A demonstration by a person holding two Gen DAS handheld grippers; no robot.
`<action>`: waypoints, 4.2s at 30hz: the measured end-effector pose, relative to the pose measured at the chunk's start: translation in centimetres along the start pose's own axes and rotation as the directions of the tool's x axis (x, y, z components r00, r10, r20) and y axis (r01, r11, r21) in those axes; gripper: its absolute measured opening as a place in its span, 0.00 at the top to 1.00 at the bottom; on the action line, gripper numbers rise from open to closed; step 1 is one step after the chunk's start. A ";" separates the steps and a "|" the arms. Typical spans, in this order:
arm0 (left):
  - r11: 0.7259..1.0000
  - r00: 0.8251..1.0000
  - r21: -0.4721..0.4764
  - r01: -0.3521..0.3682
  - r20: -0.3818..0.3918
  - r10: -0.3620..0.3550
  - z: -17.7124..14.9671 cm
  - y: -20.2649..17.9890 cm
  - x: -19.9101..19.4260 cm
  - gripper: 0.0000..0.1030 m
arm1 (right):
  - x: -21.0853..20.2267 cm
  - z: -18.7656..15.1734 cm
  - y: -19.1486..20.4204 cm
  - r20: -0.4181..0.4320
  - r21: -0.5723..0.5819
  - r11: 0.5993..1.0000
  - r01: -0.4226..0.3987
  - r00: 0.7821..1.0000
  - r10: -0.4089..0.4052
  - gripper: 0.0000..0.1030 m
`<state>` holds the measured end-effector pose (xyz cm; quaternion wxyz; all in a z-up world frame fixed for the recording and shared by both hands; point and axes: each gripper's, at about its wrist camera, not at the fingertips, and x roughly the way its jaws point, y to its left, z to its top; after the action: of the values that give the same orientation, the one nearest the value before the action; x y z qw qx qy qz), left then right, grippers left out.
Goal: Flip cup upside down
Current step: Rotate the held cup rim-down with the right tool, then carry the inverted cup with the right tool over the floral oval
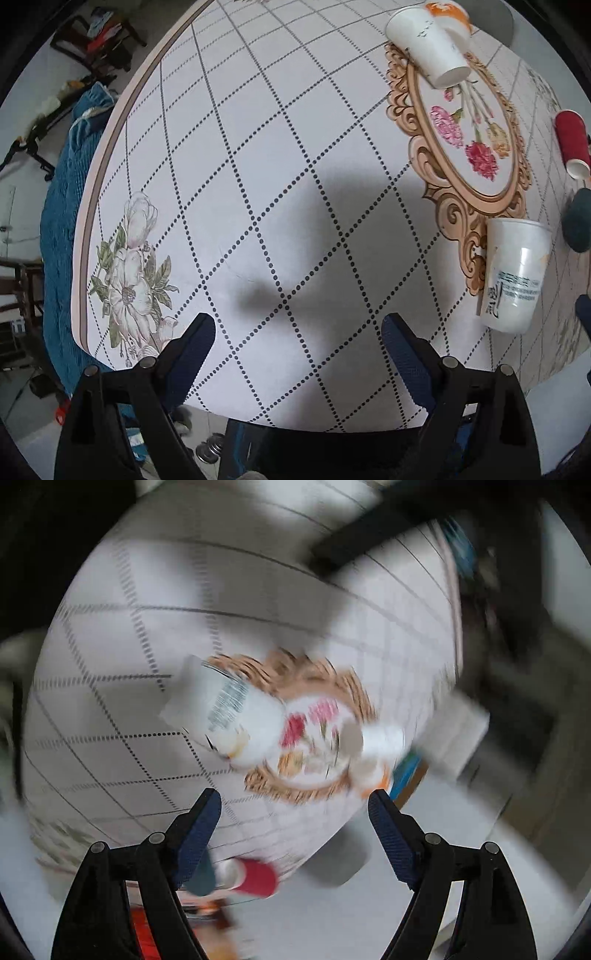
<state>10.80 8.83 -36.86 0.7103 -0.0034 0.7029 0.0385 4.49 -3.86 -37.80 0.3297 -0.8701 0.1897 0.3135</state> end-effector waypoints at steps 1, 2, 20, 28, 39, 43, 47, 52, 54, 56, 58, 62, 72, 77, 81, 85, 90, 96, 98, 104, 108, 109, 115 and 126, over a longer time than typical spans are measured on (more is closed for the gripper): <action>1.000 1.000 0.000 -0.003 -0.005 0.003 0.1 0.0 0.3 0.10 | 0.4 0.4 0.6 0.022 -0.069 0.997 0.020 1.000 -0.018 0.18; 1.000 1.000 -0.001 -0.005 -0.011 0.004 0.2 -0.1 0.6 0.10 | 0.7 0.5 1.2 0.043 -0.125 0.992 0.036 0.999 -0.031 0.18; 1.000 0.994 -0.014 0.020 -0.109 -0.021 1.5 -0.5 6.8 0.10 | 5.4 2.2 5.9 0.244 -0.613 0.765 0.198 0.968 -0.055 0.24; 0.999 0.993 -0.032 0.026 -0.113 -0.029 2.3 1.4 8.1 0.10 | 7.2 2.4 4.8 0.270 -0.663 0.717 0.213 0.962 -0.037 0.34; 0.998 0.994 -0.054 0.032 -0.106 -0.038 2.9 3.9 8.3 0.10 | 8.5 2.8 3.7 0.281 -0.669 0.710 0.218 0.959 -0.030 0.35; 0.998 0.994 -0.051 0.033 -0.106 -0.038 2.8 3.4 7.6 0.10 | 9.1 2.9 3.2 0.281 -0.667 0.713 0.217 0.959 -0.029 0.35; 0.998 0.994 -0.052 0.033 -0.104 -0.038 2.8 3.4 7.5 0.10 | 9.0 3.4 2.9 0.283 -0.662 0.718 0.218 0.959 -0.030 0.36; 0.998 0.994 -0.059 0.031 -0.103 -0.037 2.3 2.9 7.2 0.10 | 7.8 3.5 4.3 0.278 -0.650 0.731 0.208 0.960 -0.026 0.37; 0.998 0.994 -0.062 0.031 -0.102 -0.037 2.1 3.2 7.2 0.10 | 6.9 3.7 4.6 0.269 -0.638 0.745 0.193 0.963 -0.020 0.38; 0.998 0.994 -0.065 0.028 -0.100 -0.035 2.0 3.5 7.1 0.10 | 6.8 3.9 4.2 0.259 -0.622 0.762 0.180 0.966 -0.016 0.38; 0.997 0.995 -0.069 0.027 -0.099 -0.034 2.0 3.9 7.0 0.10 | 6.8 4.1 3.6 0.250 -0.605 0.778 0.167 0.968 -0.013 0.38; 0.997 0.995 -0.077 0.028 -0.093 -0.035 2.2 4.7 6.5 0.10 | 6.7 4.4 2.0 0.204 -0.532 0.843 0.078 0.978 0.039 0.39; 0.997 0.996 -0.075 0.020 -0.080 -0.026 2.8 5.8 5.5 0.11 | 7.2 5.4 -4.0 0.088 -0.134 0.940 -0.314 0.941 0.327 0.38; 0.997 0.997 -0.073 0.017 -0.075 -0.022 3.0 5.9 4.9 0.11 | 9.2 4.3 -5.4 0.065 0.073 0.880 -0.469 0.883 0.465 0.38; 0.997 0.997 -0.070 0.015 -0.071 -0.020 3.3 5.8 4.2 0.11 | 11.3 3.1 -6.4 0.051 0.256 0.782 -0.569 0.815 0.576 0.38; 0.998 0.998 -0.062 0.012 -0.067 -0.016 3.3 5.9 3.9 0.11 | 13.8 1.5 -7.1 0.056 0.444 0.631 -0.637 0.722 0.690 0.38; 0.999 0.998 -0.051 0.007 -0.064 -0.010 3.4 5.6 3.5 0.10 | 17.1 -1.1 -7.2 0.126 0.654 0.343 -0.674 0.544 0.830 0.38; 0.999 0.998 -0.032 0.000 -0.061 -0.002 3.1 3.8 3.0 0.10 | 19.3 -4.2 -6.1 0.289 0.772 0.010 -0.635 0.366 0.885 0.38; 1.000 0.998 -0.025 -0.002 -0.060 0.000 2.8 3.2 3.1 0.10 | 19.6 -4.9 -5.9 0.359 0.782 -0.103 -0.615 0.310 0.880 0.38; 1.000 0.999 -0.004 -0.008 -0.053 0.008 2.1 1.1 2.9 0.10 | 19.9 -6.3 -4.6 0.457 0.787 -0.255 -0.561 0.254 0.852 0.38; 1.000 0.999 0.003 -0.009 -0.049 0.009 1.8 0.4 2.8 0.10 | 20.7 -7.5 -4.2 0.532 0.773 -0.370 -0.515 0.209 0.821 0.37; 1.000 0.999 0.003 -0.009 -0.048 0.009 1.7 0.3 2.7 0.10 | 21.9 -8.3 -4.7 0.541 0.772 -0.385 -0.506 0.204 0.816 0.37; 1.000 0.999 0.016 -0.012 -0.044 0.013 1.5 0.0 2.5 0.10 | 22.4 -8.9 -4.9 0.547 0.775 -0.400 -0.489 0.204 0.812 0.33; 0.999 0.999 0.038 -0.019 -0.039 0.020 0.7 -1.4 2.0 0.10 | 23.1 -8.3 -8.9 0.523 0.800 -0.336 -0.497 0.300 0.798 0.24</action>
<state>11.57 7.63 -38.95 0.6959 0.0162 0.7172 0.0320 29.73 -6.14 -44.36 0.4832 -0.2286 0.8329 0.1435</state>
